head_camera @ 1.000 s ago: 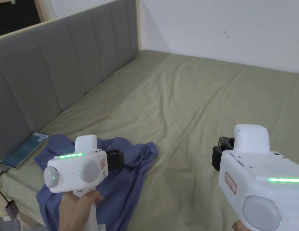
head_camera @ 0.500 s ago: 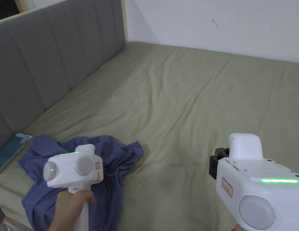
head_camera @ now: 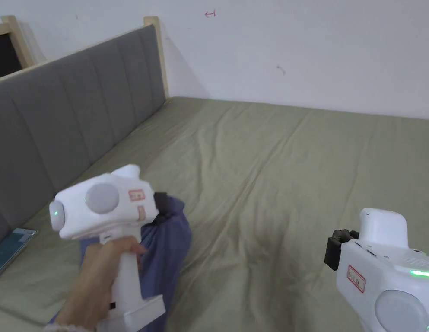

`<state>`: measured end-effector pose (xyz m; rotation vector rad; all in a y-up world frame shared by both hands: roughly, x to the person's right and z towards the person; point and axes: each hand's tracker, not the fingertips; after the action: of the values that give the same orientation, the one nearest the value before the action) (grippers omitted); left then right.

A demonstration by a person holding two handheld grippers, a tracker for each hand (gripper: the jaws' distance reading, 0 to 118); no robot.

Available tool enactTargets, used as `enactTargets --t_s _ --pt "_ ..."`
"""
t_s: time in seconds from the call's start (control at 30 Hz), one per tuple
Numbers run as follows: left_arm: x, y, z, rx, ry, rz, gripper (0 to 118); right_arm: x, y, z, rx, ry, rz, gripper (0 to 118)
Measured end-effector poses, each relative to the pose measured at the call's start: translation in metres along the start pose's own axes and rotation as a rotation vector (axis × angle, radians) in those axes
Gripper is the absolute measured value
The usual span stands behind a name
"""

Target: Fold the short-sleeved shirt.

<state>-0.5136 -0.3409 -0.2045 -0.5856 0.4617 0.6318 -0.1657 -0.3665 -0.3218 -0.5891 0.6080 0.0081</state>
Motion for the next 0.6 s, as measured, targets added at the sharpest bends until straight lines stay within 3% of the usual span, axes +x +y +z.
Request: enactTargets --t_s 0.17,0.3,0.43,0.6 --pt "0.13 0.016 0.027 0.074 -0.267 -0.181 3 0.048 0.014 0.035 0.077 -0.089 -0.074 0" --pt "0.218 0.003 0.039 0.053 -0.543 -0.219 3 0.101 0.022 0.071 0.145 -0.19 -0.15 0" --pt "0.292 -0.039 0.026 0.016 -0.604 -0.356 3 0.157 0.022 0.113 0.209 -0.314 -0.232 0" --pt "0.341 -0.133 -0.043 -0.217 -0.584 -0.429 3 0.22 0.007 0.15 0.227 -0.454 -0.333 0"
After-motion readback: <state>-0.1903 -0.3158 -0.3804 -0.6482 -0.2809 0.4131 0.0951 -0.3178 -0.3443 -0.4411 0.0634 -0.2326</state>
